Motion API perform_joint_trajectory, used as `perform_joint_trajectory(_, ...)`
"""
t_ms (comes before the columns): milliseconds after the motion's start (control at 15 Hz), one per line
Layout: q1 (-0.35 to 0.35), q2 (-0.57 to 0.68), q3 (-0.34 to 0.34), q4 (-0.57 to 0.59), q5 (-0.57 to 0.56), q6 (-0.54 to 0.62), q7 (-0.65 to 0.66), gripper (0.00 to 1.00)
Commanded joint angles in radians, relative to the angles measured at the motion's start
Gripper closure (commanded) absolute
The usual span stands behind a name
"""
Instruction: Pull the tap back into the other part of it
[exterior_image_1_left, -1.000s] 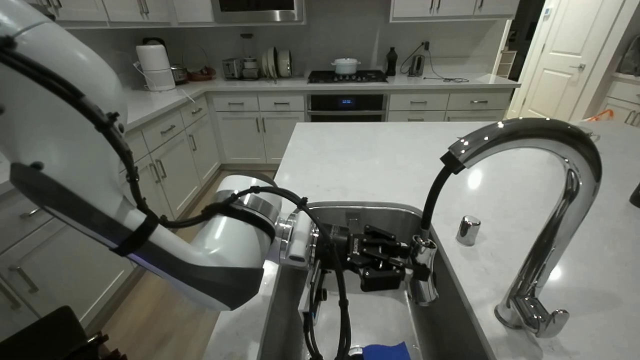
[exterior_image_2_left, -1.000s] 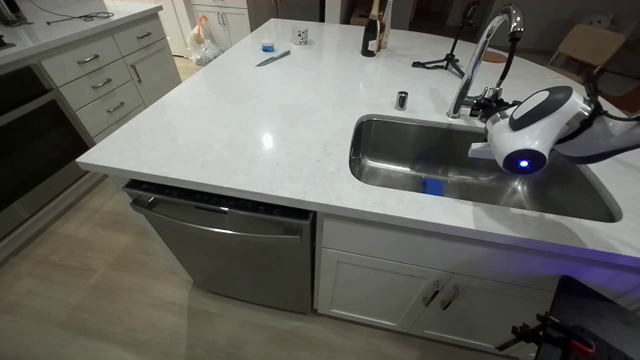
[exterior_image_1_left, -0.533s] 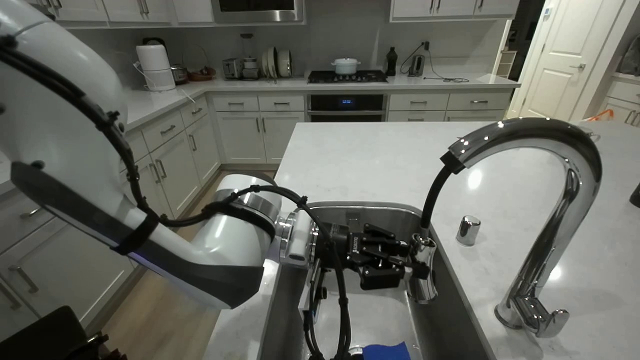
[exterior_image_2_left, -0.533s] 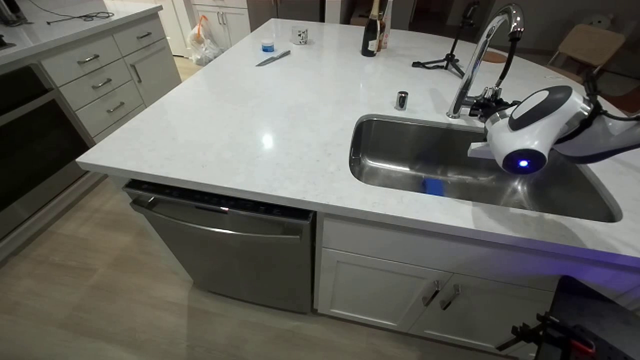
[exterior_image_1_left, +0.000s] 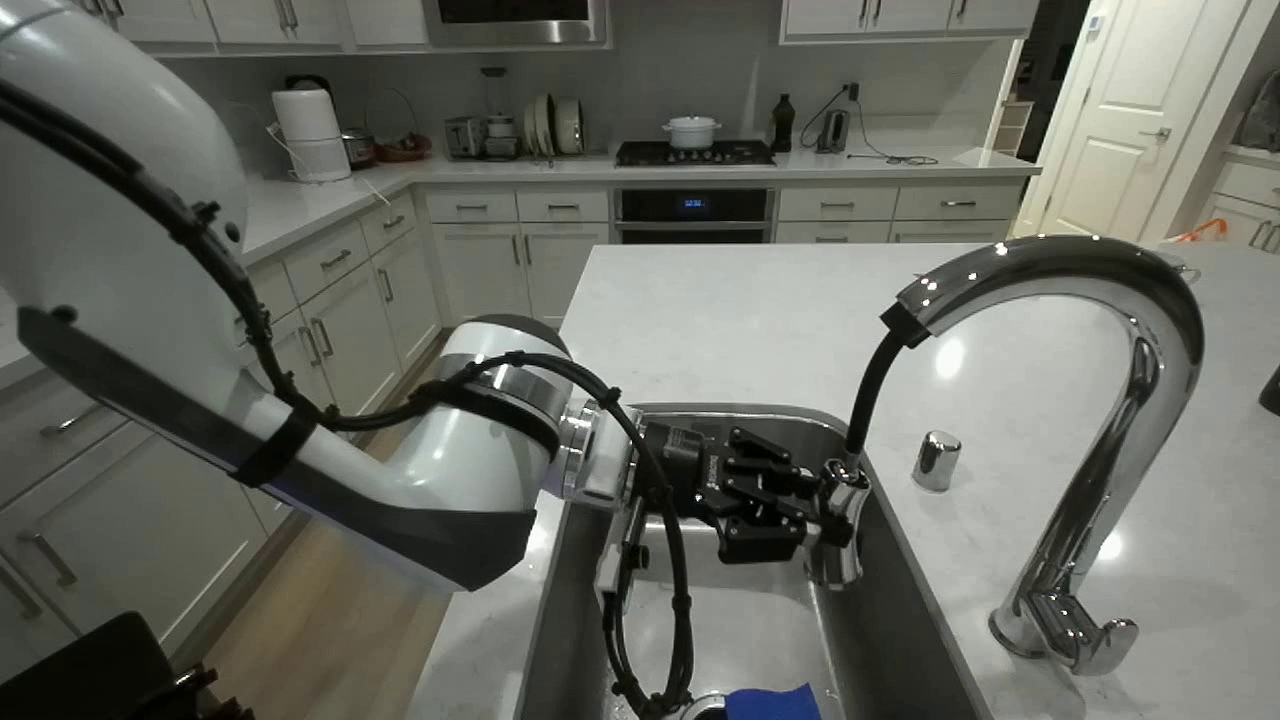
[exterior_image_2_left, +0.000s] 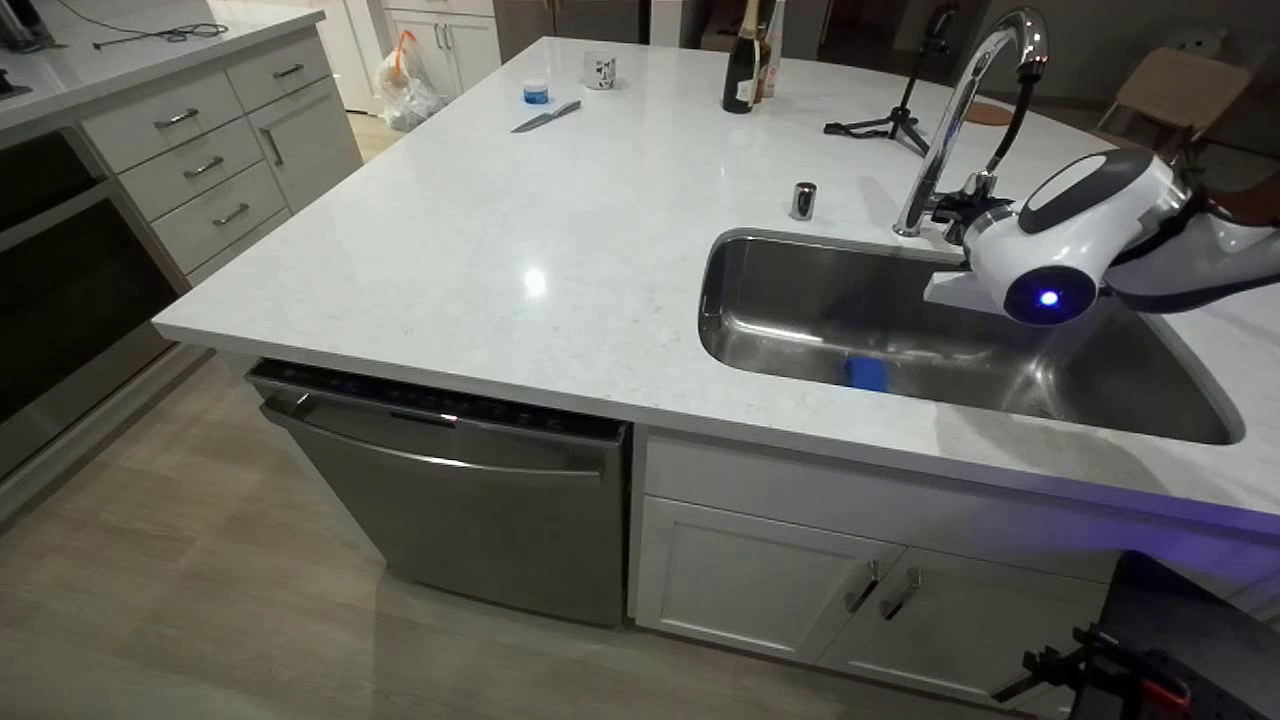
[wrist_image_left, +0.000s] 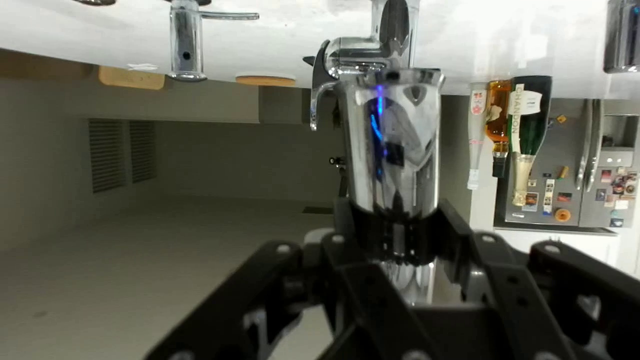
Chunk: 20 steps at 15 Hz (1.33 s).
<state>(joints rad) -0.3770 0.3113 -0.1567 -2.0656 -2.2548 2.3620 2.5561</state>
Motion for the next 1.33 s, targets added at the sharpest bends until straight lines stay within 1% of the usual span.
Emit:
perform_joint_trajectory(0, -0.007, -0.030, -0.005, 0.024, 0.061, 0.090, -0.007, 0.83)
perform_joint_trajectory(333, -0.007, -0.054, -0.011, 0.048, 0.124, 0.163, -0.025, 0.83)
perform_joint_trajectory(600, -0.001, -0.080, -0.015, 0.054, 0.154, 0.196, -0.051, 0.83)
perform_joint_trajectory(1067, -0.001, -0.111, -0.031, 0.077, 0.186, 0.237, -0.111, 0.83)
perform_joint_trajectory(1267, -0.007, -0.124, -0.042, 0.085, 0.190, 0.291, -0.131, 0.83)
